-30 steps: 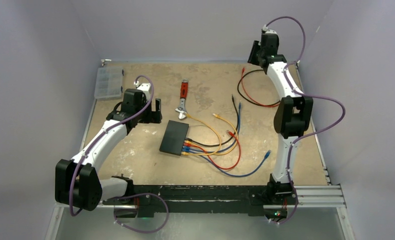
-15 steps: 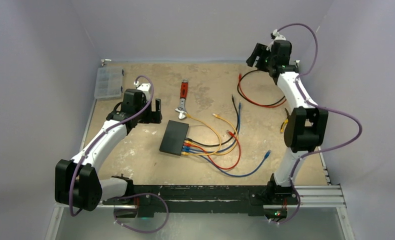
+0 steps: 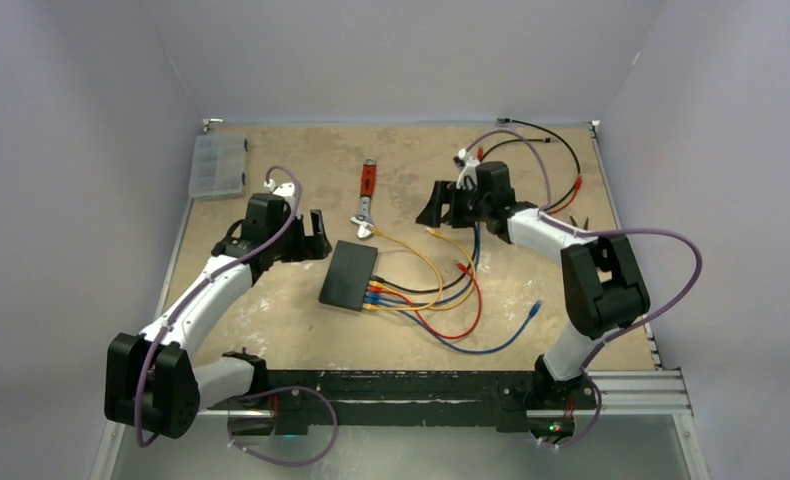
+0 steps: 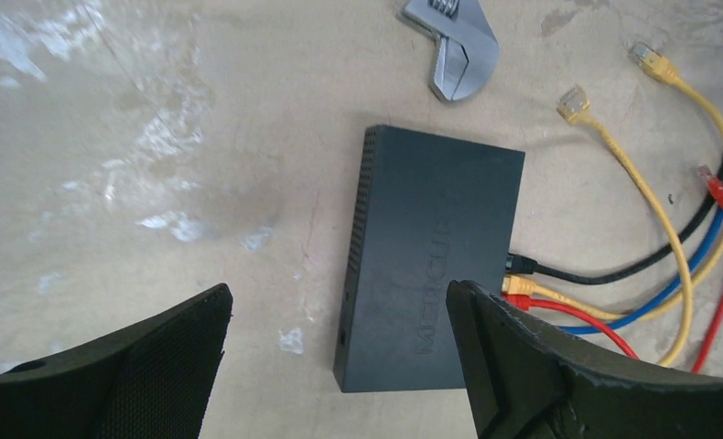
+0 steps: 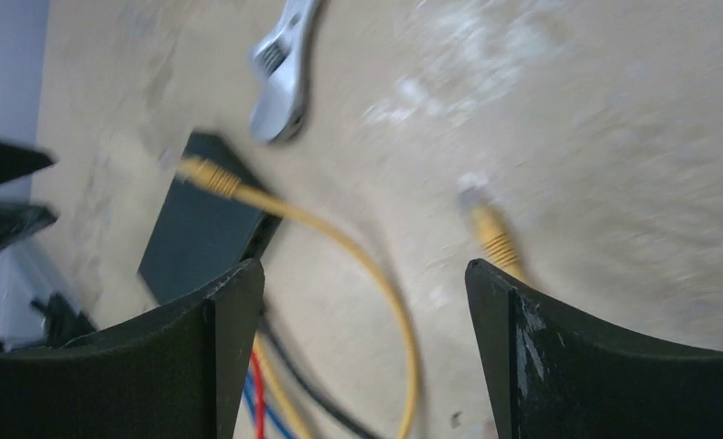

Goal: Pull the plug from the switch port
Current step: Pull the connector from the switch port.

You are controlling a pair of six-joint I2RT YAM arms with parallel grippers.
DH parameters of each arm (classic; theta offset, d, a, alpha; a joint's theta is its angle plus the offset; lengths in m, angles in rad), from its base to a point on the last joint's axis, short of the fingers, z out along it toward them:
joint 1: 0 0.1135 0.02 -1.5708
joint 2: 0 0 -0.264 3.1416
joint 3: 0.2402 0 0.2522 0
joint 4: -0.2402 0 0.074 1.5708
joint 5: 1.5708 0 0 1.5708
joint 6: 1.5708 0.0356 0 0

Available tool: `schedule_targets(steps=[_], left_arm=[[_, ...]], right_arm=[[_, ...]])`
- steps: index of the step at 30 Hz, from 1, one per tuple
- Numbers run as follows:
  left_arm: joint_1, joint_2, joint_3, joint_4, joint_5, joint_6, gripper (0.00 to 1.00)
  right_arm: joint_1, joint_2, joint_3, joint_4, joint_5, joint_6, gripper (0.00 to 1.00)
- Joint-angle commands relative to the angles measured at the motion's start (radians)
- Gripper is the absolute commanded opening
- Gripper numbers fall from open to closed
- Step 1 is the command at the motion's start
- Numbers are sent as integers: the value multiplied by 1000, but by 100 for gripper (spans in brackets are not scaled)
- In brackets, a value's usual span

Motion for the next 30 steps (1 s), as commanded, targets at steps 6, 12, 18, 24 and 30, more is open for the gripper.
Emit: schedule_targets(steps=[6,12,18,24,30], left_arm=[[-3,-15,-194,239,174,-217,88],[-3,5,-256,302,169,-224,88],[-3,-1,-296,308,162,-209,88],[-3,-22,-322,326,181,-212,84],[-3,19,-280,299,180,-190,82]], right_arm=[[123,-202,-179,155,-180,15,86],[173,-180,-224,200,-237,21,87],[193,-142,-292,294,-273,53,87],[211,-91,-304,343,-295,65,88],[234,-23,-291,372,-303,65,87]])
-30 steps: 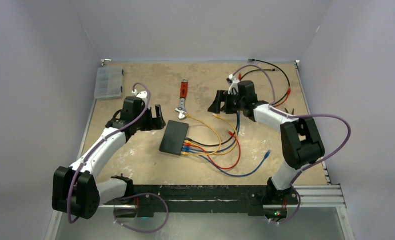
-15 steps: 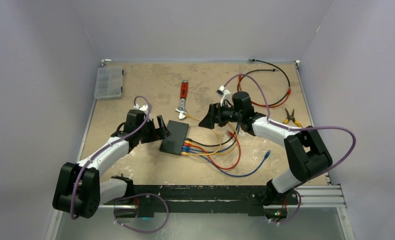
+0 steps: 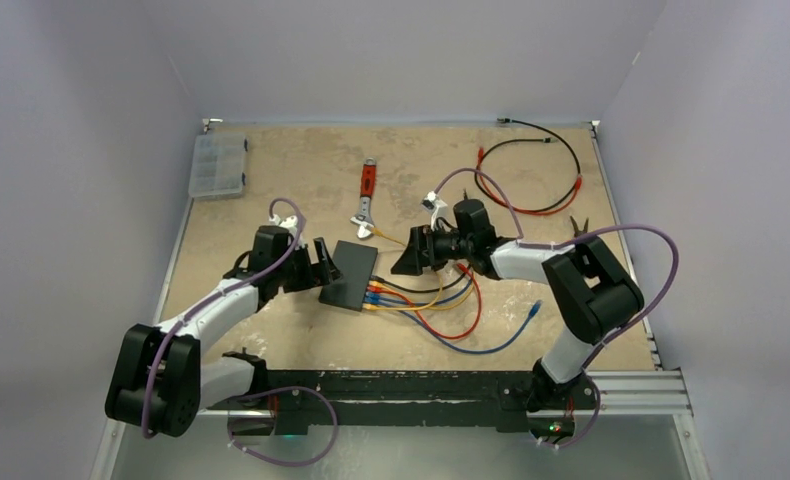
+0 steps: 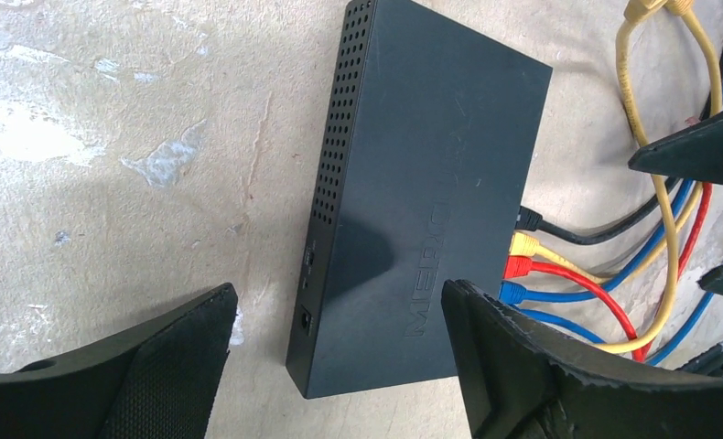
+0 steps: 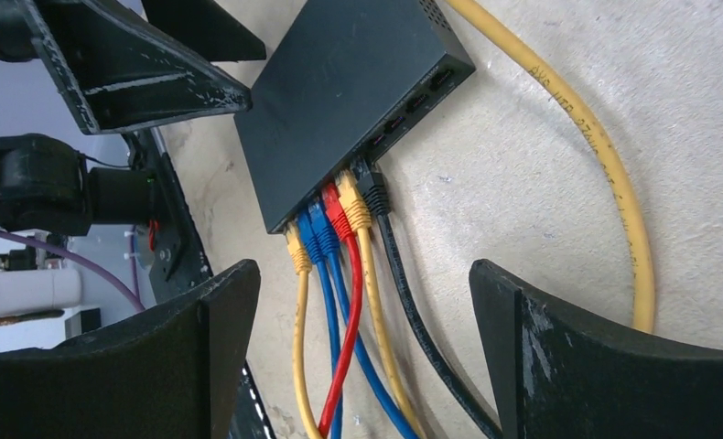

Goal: Pull the plug from the switch port
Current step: Pull the connector from the switch port.

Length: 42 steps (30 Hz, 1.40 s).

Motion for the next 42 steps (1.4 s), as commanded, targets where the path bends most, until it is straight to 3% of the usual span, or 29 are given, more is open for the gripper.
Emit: schedule_targets(steps=[1,7,13,16,21,25,34,42], left_arm=[[-3,33,46,2,10,16,81],[-3,97,82,-9,54,19,76],[-3,100,143,-72,66,25,75],[-4,133,244,-195,106,96,75],[-4,180,336,-318,14,196,77],[-5,223,331,-296,65,188,76],[-19,228,303,-284,-2,145,74],[-87,214,201,-171,-28,49,74]], right_arm=[[17,39,13,77,-25,10,86],[38,85,18,91,-51,23,77],[71,121,35,87,-45,34,75],[81,139,47,79,-35,32,74],[86,195,82,79,-39,28,72],[89,236,106,88,-44,28,67],[89,291,132,72,-44,11,57],[88,329,154,92,-63,19,49]])
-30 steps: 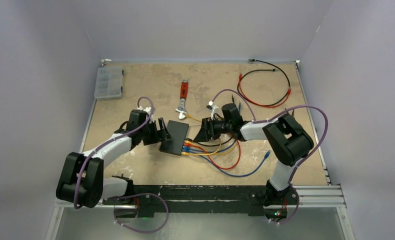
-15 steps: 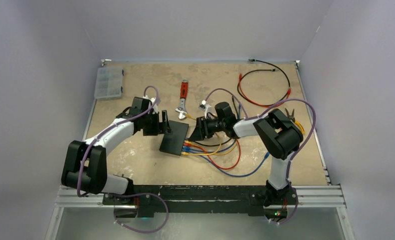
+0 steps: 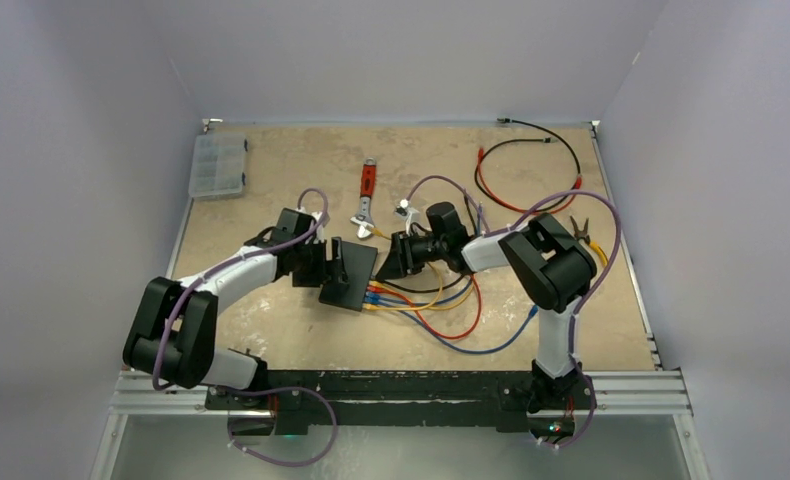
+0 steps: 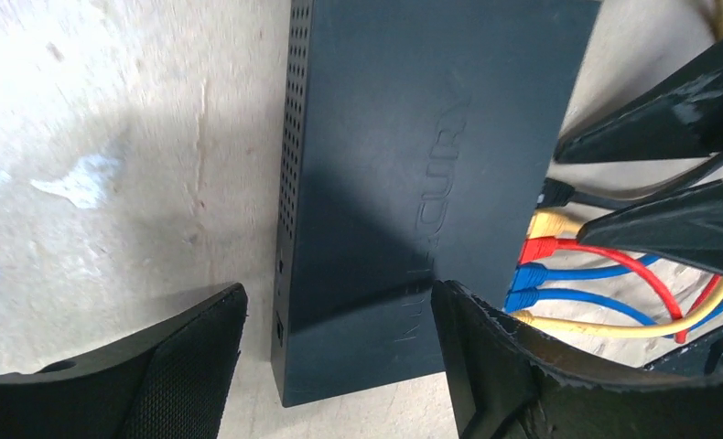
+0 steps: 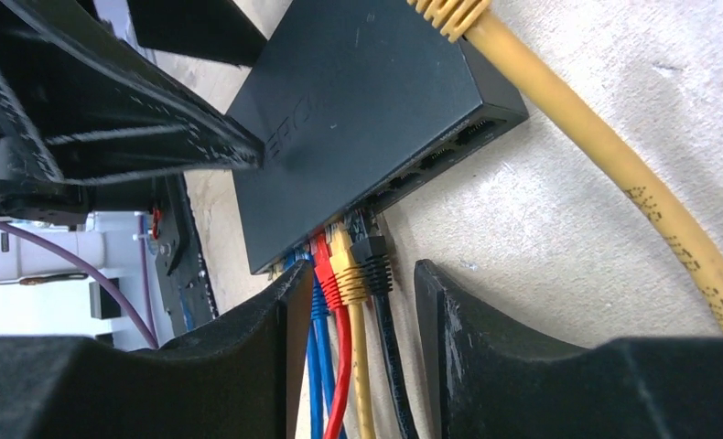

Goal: Pull the plug from the switch port
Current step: Pull the connector from the switch port.

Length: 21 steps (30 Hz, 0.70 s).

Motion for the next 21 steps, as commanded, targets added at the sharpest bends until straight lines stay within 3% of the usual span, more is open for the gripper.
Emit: schedule_targets(steps=[1,21], left_arm=[[-15,-28,-64,94,-11,-70,74],[-31,-23,-91,140,25,-74,59]], right_arm=[[5,43,15,-19,11,-17,48],[4,169,53,108,-91,54,34]])
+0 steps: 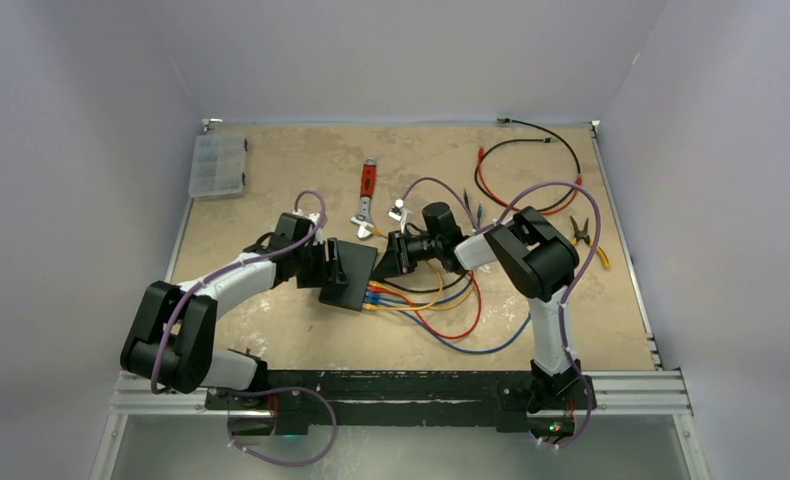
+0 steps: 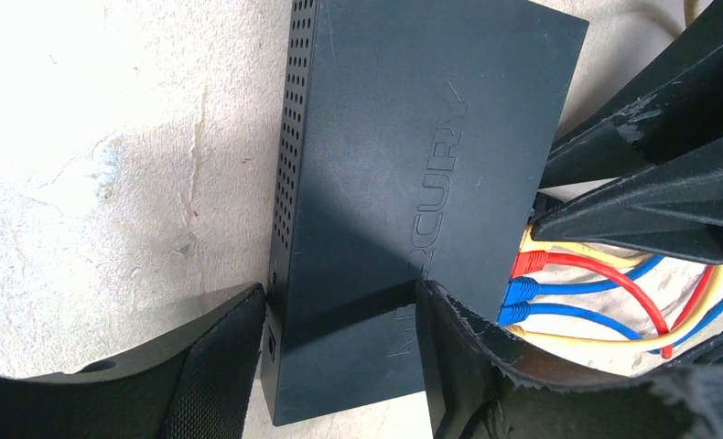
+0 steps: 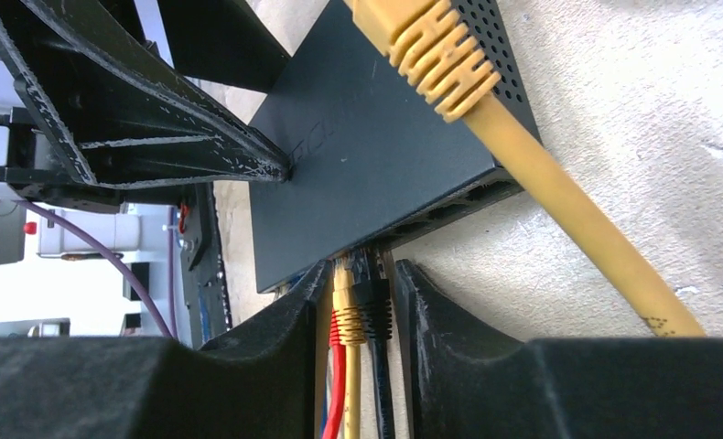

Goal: Pull the plug from the switch port
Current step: Pull the connector from the switch port.

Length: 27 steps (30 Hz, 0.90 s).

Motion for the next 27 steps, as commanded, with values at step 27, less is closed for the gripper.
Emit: schedule_targets(steps=[27], left_arm=[[-48,-2,4,8,3,0,57]], right_arm=[[5,112,23,39,-19,38,15]])
